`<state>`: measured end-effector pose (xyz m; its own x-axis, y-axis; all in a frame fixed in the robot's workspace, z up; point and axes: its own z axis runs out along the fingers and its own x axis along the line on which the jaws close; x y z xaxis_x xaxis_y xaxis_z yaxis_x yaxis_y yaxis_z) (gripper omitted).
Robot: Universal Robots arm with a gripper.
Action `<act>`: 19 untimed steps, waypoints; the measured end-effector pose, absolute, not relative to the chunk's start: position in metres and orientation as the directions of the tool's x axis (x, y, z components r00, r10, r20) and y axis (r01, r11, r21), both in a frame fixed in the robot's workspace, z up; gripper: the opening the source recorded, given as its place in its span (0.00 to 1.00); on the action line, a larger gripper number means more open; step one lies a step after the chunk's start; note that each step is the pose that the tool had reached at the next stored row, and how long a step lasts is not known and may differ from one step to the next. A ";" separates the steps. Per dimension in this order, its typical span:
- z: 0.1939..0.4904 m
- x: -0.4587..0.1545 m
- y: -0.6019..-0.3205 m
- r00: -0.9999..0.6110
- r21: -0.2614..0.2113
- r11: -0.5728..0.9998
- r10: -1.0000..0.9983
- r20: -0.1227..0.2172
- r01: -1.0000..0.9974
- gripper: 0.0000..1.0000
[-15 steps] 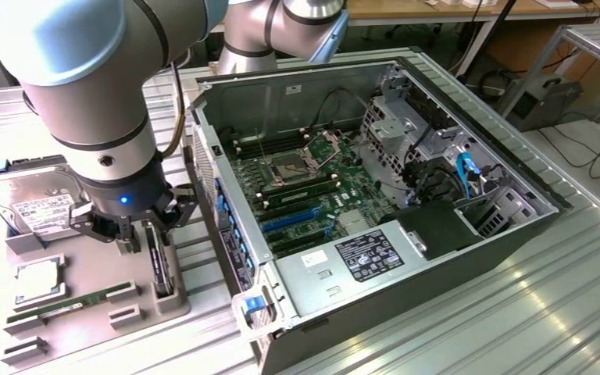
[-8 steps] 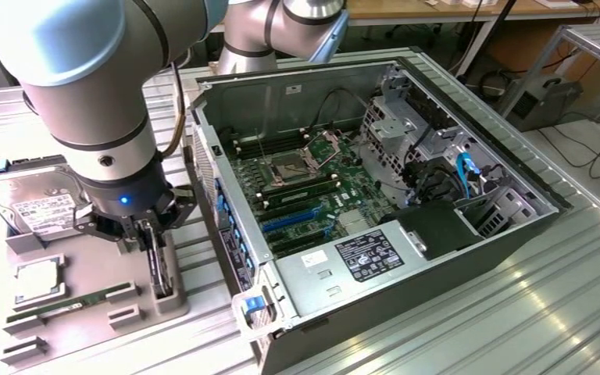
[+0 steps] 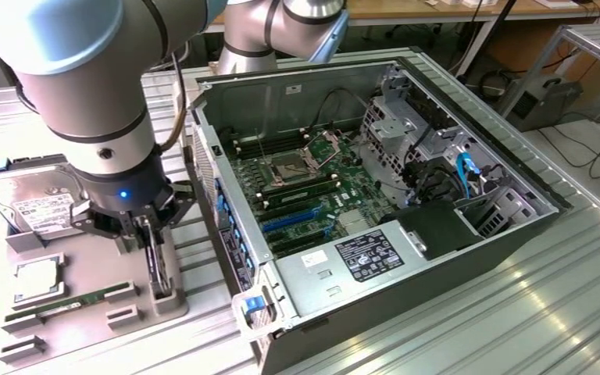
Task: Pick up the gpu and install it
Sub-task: 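Pick up the gpu and move the gpu toward the slot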
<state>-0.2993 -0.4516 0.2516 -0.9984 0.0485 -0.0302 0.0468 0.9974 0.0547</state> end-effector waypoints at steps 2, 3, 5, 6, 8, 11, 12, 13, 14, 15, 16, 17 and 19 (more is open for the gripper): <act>0.259 -0.299 -0.452 -0.999 0.055 0.998 0.038 -0.030 0.036 0.26; 0.264 -0.299 -0.452 -0.999 0.055 0.998 0.034 -0.030 0.033 0.26; 0.273 -0.298 -0.452 -0.999 0.055 0.998 0.030 -0.030 0.029 0.26; 0.277 -0.298 -0.452 -0.999 0.055 0.998 0.029 -0.030 0.028 0.26; 0.287 -0.297 -0.452 -0.999 0.055 0.998 0.028 -0.030 0.026 0.26; 0.302 -0.295 -0.453 -0.999 0.055 0.998 0.027 -0.030 0.025 0.26; 0.308 -0.294 -0.454 -0.999 0.055 0.998 0.027 -0.030 0.025 0.26; 0.312 -0.294 -0.454 -0.999 0.055 0.998 0.027 -0.030 0.025 0.26; 0.317 -0.293 -0.455 -0.999 0.055 0.998 0.027 -0.030 0.025 0.26; 0.321 -0.293 -0.455 -0.999 0.055 0.998 0.026 -0.030 0.025 0.26; 0.326 -0.292 -0.456 -0.999 0.055 0.998 0.026 -0.030 0.025 0.26; 0.330 -0.292 -0.456 -0.999 0.055 0.998 0.026 -0.030 0.025 0.26; 0.340 -0.290 -0.457 -0.999 0.055 0.998 0.026 -0.030 0.024 0.26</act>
